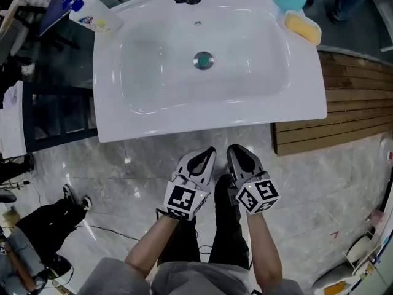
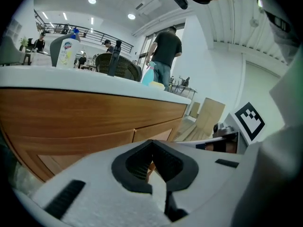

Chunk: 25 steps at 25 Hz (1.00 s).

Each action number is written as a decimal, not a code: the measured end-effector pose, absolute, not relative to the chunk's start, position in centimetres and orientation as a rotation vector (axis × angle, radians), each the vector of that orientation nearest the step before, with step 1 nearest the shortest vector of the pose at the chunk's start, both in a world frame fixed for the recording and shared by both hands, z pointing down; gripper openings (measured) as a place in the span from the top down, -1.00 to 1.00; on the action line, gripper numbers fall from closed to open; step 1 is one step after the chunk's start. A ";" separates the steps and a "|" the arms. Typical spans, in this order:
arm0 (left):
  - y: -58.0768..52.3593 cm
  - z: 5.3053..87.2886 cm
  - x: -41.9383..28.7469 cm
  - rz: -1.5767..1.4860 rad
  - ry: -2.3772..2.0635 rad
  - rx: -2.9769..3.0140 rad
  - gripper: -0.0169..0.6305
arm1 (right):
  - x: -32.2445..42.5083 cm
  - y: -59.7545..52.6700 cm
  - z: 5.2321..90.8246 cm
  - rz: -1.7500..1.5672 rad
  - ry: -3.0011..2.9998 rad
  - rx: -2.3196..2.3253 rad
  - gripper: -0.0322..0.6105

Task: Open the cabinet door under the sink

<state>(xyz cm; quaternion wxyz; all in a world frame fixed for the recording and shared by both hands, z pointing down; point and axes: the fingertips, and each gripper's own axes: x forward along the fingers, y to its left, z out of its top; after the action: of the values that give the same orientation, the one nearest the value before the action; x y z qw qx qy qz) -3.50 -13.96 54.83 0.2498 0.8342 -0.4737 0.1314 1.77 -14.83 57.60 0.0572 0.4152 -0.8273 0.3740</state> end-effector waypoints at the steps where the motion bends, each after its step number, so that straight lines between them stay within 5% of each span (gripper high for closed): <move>1: -13.9 55.6 -3.7 0.364 -1.290 2.276 0.92 | 1.6 -14.9 58.3 1.149 -2.507 1.261 0.81; 25: -15.3 62.7 -5.2 0.371 -1.317 2.270 0.92 | 0.0 -18.0 69.2 1.496 -2.496 1.467 0.58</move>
<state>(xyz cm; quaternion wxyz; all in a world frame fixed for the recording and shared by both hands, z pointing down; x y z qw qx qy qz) -5.23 -15.32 62.67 0.2432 0.8308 -0.4819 0.1357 -0.03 -18.04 69.18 -0.0585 0.4495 -0.7646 0.4582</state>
